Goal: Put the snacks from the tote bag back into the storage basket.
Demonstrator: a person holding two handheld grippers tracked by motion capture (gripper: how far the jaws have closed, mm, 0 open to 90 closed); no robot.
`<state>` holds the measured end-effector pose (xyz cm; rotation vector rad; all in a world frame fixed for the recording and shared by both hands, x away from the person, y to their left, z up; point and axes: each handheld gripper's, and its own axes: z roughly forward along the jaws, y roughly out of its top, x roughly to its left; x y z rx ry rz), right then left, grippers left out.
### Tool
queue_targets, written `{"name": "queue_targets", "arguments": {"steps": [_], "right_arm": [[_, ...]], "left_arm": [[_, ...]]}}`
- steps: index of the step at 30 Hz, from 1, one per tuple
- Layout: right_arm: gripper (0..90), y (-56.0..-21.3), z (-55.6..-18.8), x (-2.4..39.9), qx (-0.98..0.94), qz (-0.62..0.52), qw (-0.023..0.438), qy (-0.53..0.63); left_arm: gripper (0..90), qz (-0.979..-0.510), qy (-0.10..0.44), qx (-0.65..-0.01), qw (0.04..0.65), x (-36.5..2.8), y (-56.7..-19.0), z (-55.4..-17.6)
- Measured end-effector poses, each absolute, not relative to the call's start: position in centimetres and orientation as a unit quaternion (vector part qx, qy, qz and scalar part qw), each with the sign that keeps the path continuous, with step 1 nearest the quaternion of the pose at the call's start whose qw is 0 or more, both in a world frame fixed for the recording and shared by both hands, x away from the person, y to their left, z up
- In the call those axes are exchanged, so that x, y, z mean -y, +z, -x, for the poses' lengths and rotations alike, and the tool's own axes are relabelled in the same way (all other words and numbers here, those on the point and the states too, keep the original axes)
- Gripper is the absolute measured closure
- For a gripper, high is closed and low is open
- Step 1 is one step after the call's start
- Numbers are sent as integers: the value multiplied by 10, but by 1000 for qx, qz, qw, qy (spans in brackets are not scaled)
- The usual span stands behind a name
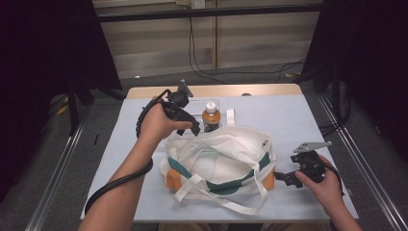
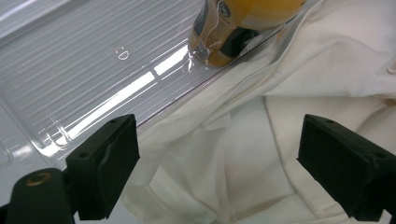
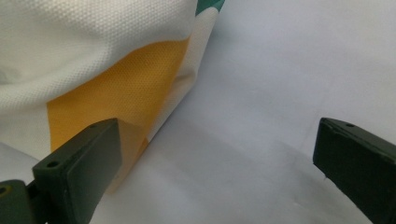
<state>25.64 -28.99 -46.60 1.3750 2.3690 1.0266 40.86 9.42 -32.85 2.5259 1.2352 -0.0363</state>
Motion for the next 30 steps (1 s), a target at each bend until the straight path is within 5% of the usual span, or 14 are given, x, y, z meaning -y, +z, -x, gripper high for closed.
{"name": "queue_targets", "arguments": {"steps": [30], "right_arm": [[8, -466, -256, 288, -807, -468, 109, 343]], "left_arm": [[128, -877, -10, -448, 173, -123, -336, -393]]}}
